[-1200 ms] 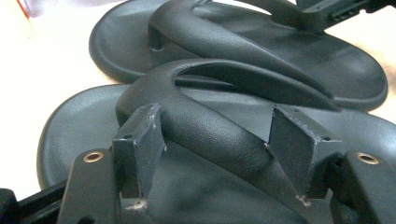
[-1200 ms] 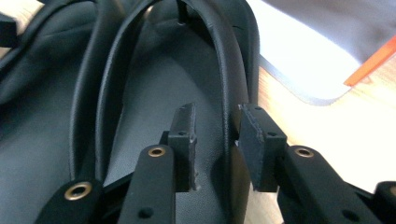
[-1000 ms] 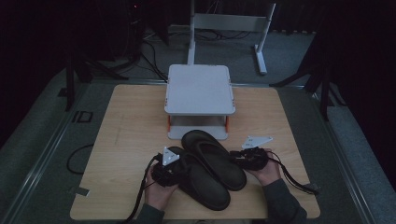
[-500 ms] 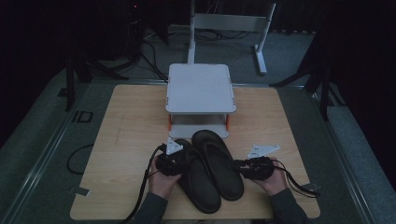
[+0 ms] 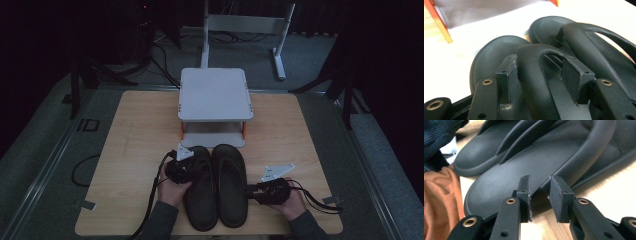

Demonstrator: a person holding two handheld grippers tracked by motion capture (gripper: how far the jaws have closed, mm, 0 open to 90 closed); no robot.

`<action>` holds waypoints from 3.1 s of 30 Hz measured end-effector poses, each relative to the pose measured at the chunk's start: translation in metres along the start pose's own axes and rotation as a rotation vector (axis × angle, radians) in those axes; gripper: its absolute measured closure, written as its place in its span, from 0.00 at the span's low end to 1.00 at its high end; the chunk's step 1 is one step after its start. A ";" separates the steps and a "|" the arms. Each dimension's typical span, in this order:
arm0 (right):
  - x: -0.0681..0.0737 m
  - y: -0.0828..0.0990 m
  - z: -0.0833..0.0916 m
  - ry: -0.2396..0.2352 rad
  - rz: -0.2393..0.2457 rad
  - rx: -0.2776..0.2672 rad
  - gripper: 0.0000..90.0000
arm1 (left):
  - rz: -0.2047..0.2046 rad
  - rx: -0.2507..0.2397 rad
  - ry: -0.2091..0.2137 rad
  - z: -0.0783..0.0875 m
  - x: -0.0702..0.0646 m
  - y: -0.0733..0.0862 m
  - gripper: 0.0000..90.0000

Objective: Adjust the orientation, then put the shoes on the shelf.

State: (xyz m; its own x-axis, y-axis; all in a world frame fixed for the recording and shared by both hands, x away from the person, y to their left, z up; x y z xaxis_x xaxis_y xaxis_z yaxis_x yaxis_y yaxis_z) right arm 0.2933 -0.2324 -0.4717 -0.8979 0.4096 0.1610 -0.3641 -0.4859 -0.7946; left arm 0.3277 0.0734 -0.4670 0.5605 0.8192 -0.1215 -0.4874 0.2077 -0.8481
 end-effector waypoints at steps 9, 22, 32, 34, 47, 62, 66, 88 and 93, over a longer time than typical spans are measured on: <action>-0.003 -0.008 0.008 0.063 0.022 -0.053 0.71 | -0.039 -0.035 -0.051 0.023 -0.016 0.005 0.47; -0.017 0.002 -0.004 0.126 0.011 0.022 0.81 | -0.079 0.058 0.070 0.021 -0.066 0.023 0.44; -0.002 0.001 -0.009 0.032 0.031 0.008 0.84 | -0.122 0.096 0.001 0.014 -0.077 0.032 0.40; 0.000 0.000 -0.011 0.018 0.037 0.007 0.84 | -0.124 0.099 -0.008 0.013 -0.078 0.033 0.40; 0.010 -0.004 -0.018 -0.050 0.055 -0.010 0.75 | -0.120 0.127 -0.101 0.019 -0.073 0.041 0.66; -0.019 0.009 0.012 0.067 -0.029 -0.055 0.70 | -0.062 0.118 -0.132 0.045 -0.043 0.052 0.83; -0.023 0.012 0.015 0.083 -0.039 -0.057 0.70 | -0.064 0.117 -0.133 0.046 -0.040 0.052 0.83; -0.028 0.016 0.010 0.106 -0.046 -0.027 0.70 | 0.003 0.090 -0.191 0.056 -0.012 0.045 0.84; -0.028 0.017 0.010 0.114 -0.043 -0.024 0.70 | 0.009 0.071 -0.189 0.052 -0.016 0.037 0.84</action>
State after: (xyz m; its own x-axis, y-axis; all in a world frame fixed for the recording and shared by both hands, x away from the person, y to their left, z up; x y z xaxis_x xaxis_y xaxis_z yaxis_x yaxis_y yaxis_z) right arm 0.3101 -0.2596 -0.4839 -0.8470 0.5159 0.1285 -0.3946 -0.4482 -0.8021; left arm 0.2657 0.0960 -0.4695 0.4233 0.9057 -0.0242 -0.5416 0.2315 -0.8081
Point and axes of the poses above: each handheld gripper's, and its own axes: z roughly backward along the jaws, y roughly out of its underside, x roughly to its left, the point moved 1 cm from there along -z, roughly forward along the jaws, and after that the axes turned 6 degrees about -x, right-handed, at the moved point
